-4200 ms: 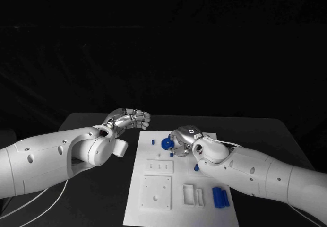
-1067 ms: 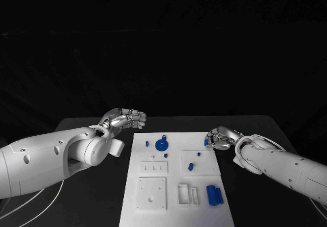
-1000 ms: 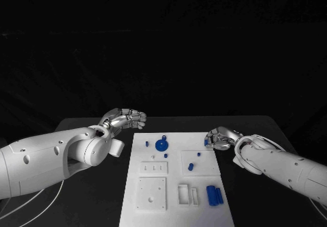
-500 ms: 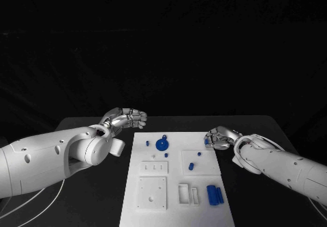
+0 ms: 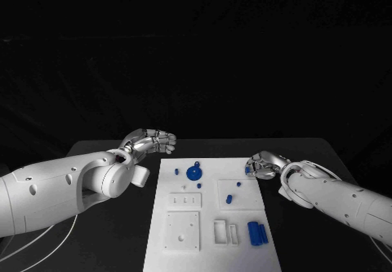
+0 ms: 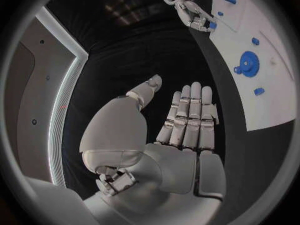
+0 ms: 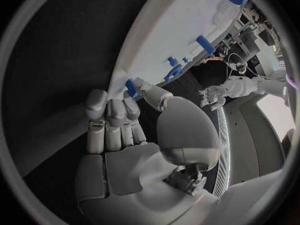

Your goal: Assemble the parts on the task board

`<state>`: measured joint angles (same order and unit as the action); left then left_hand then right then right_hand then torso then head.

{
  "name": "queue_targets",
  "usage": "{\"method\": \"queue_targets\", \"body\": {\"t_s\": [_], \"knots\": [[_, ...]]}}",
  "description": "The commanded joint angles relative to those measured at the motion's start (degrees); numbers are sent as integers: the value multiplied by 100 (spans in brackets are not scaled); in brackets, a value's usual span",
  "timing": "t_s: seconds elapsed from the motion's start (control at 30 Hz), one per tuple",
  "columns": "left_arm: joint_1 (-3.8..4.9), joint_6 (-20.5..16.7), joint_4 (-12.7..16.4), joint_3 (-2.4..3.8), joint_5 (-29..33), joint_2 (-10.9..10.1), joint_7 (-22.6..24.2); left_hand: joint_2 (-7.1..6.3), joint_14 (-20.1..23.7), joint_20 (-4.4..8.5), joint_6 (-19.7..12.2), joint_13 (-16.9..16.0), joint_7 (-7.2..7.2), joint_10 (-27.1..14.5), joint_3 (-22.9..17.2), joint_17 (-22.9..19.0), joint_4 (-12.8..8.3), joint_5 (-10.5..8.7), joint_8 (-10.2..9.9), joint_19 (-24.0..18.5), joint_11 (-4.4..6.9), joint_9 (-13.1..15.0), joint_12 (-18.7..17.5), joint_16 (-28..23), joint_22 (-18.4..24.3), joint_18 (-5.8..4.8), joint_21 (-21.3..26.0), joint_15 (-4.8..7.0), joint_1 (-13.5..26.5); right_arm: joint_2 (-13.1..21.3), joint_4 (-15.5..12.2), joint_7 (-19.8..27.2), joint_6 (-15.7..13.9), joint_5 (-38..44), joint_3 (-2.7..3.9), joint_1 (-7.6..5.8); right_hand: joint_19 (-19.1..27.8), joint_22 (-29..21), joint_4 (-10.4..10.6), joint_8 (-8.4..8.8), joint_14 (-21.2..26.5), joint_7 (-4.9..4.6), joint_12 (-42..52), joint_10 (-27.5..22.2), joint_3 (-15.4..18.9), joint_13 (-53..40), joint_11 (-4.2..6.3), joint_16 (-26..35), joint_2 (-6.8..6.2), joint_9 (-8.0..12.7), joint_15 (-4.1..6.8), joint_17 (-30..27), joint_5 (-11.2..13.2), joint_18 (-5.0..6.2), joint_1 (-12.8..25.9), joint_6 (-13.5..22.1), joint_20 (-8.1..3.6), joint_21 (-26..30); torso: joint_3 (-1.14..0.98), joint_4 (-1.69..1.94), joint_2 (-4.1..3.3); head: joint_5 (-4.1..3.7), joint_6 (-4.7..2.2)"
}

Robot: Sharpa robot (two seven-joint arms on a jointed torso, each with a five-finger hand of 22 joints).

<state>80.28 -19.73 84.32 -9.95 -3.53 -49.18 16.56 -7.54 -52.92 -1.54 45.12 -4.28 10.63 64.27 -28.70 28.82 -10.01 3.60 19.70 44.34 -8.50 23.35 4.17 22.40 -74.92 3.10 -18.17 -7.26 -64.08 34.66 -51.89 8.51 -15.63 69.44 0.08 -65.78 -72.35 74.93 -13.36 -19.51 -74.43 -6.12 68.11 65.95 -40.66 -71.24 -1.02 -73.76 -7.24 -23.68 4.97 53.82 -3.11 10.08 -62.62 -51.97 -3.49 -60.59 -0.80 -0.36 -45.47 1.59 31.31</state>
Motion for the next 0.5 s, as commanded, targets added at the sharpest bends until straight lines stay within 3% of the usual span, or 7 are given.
{"method": "queue_targets", "body": {"t_s": [0.03, 0.37, 0.5], "knots": [[7, 86, 8, 4, -21, 12, 40, -1, -32, -13, 17, 9, 9, 27, -17, 7, -32, 8, -37, -41, -30, -5, -24, -23, -128, 82, -35, -19, 19, -2, -9, 25, 7, 115, 0, 3, 20, 95, -11, -56, -4, -89, 4, -2, -49, 4, 39, 25, 73, -25, 57, 11, 30, 492, -2, -228, -42, -25, -2, -1, 0, 2, -1], [7, 96, 11, 3, -21, 12, 40, 1, -32, -13, 18, 9, 9, 26, -18, 9, -33, 7, -37, -42, -30, -5, -24, -25, -128, 82, -36, -19, 22, -5, -28, -6, -111, 170, 0, 3, 27, 94, -36, -155, -4, -14, 10, 7, -96, -2, 110, 35, 132, -77, 125, 20, 30, 492, 50, -430, -45, -41, 0, -1, 2, -3, 10], [7, 101, 12, 3, -21, 12, 37, 4, -33, -13, 20, 9, 8, 28, -19, 11, -34, 7, -37, -42, -29, -5, -23, -26, -128, 83, -36, -19, 22, 3, -70, -55, -298, 176, 0, 3, 25, 93, -43, -179, -6, 5, 17, 17, -104, -8, 128, 36, 137, -91, 142, 23, 30, 492, 65, -480, -47, -45, 0, 3, 1, -6, 12]]}}
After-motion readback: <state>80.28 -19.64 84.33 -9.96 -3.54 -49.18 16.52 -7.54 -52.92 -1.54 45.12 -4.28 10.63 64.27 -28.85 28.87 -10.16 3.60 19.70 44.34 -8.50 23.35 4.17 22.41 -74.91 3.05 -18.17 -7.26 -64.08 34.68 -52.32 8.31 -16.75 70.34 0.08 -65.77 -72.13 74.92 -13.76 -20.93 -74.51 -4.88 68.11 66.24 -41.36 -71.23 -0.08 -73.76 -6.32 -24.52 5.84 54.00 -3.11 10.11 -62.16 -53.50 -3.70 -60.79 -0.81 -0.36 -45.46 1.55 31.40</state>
